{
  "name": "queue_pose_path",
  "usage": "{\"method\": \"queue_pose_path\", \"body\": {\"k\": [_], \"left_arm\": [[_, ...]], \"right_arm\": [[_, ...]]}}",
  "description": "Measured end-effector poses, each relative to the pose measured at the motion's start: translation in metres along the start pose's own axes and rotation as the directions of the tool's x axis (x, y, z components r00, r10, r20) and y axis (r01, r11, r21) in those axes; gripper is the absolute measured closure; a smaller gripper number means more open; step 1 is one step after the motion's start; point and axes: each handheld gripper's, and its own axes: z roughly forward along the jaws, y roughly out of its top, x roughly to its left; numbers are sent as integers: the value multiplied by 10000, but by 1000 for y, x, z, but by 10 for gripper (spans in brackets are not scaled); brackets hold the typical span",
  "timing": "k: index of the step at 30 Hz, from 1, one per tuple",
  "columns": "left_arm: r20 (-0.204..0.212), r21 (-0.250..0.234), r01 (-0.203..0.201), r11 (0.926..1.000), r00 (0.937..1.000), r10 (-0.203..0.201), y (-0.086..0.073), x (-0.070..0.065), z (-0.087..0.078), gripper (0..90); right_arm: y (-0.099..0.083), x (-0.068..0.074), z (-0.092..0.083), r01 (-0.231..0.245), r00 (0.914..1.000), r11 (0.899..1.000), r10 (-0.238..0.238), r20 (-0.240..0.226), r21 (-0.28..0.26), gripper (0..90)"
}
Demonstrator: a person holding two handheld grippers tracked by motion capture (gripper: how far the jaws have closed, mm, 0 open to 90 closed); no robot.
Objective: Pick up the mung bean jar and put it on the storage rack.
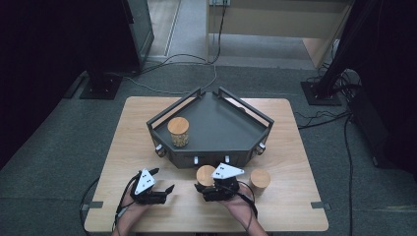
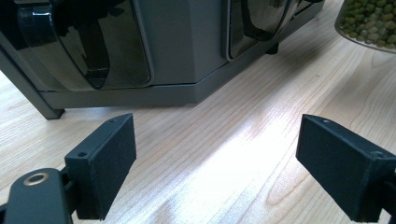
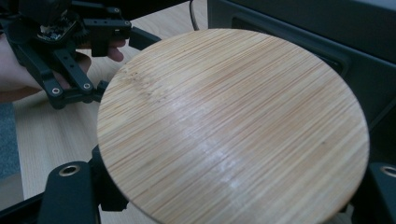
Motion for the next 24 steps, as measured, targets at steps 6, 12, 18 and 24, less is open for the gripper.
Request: {"method": "queue_pose_path", "body": {"k": [6,12,18,24], "left_arm": [[60,5,49,10000,10000,-49,0,1,1,120],[63,7,-31,10000,10000,31,-1,2,2,120],[77,-3,-5,10000,10000,5,-3,4,1,120],[132,41,17,10000,9999,-18,-4,6,2,120]], "right_arm": [[4,-2,-1,-34,10000,10000,34,-28,28,247],[10,-2,-2,17,10000,10000,-17,-1,23,247],[15,-1,-3,22,10000,10000,-22,-13,33,247],[20,-2,-5,-6,10000,10000,6,-37,21,247]]}}
